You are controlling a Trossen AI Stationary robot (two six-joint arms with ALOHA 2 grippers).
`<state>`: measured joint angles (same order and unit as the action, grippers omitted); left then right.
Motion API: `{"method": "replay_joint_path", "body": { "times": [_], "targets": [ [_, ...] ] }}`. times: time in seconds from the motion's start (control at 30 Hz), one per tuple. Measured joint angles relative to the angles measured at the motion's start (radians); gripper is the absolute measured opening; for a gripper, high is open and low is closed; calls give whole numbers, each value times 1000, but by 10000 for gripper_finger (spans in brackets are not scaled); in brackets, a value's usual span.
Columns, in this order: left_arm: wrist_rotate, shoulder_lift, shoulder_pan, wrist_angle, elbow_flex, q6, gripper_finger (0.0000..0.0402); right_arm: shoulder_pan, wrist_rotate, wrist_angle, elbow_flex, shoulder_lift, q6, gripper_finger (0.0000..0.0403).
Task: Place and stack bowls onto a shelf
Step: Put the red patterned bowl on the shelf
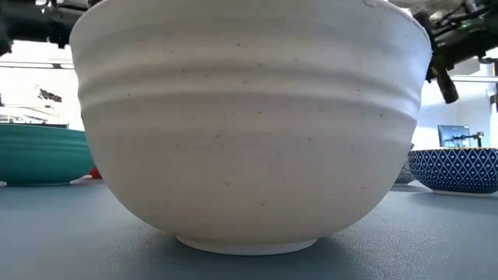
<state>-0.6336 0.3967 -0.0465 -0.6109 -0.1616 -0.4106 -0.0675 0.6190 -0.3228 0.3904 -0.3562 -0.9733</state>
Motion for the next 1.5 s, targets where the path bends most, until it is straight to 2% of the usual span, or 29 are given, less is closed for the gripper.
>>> {"method": "replay_joint_path", "body": {
  "times": [0.13,0.37,0.5,0.63,0.73,1.03,1.13,1.33,1.5],
  "targets": [
    [21,59,-79,135,-101,66,57,-119,-60,-216,135,-149,-23,25],
    [63,169,-184,291,-222,51,108,-313,-187,-458,292,-335,-17,27],
    [155,228,-226,334,-282,46,114,-427,-342,-521,338,-406,11,28],
    [166,313,-247,333,-344,36,114,-530,-493,-558,380,-454,60,28],
    [169,390,-255,333,-396,64,114,-590,-540,-601,406,-473,106,28],
    [286,560,-293,371,-539,137,114,-693,-543,-713,412,-482,148,29],
    [298,589,-301,397,-591,167,114,-701,-541,-709,412,-482,219,37],
    [311,637,-330,437,-665,182,114,-700,-467,-688,412,-484,291,80],
    [342,654,-328,442,-696,184,114,-700,-463,-694,399,-483,291,127]
  ]
}}
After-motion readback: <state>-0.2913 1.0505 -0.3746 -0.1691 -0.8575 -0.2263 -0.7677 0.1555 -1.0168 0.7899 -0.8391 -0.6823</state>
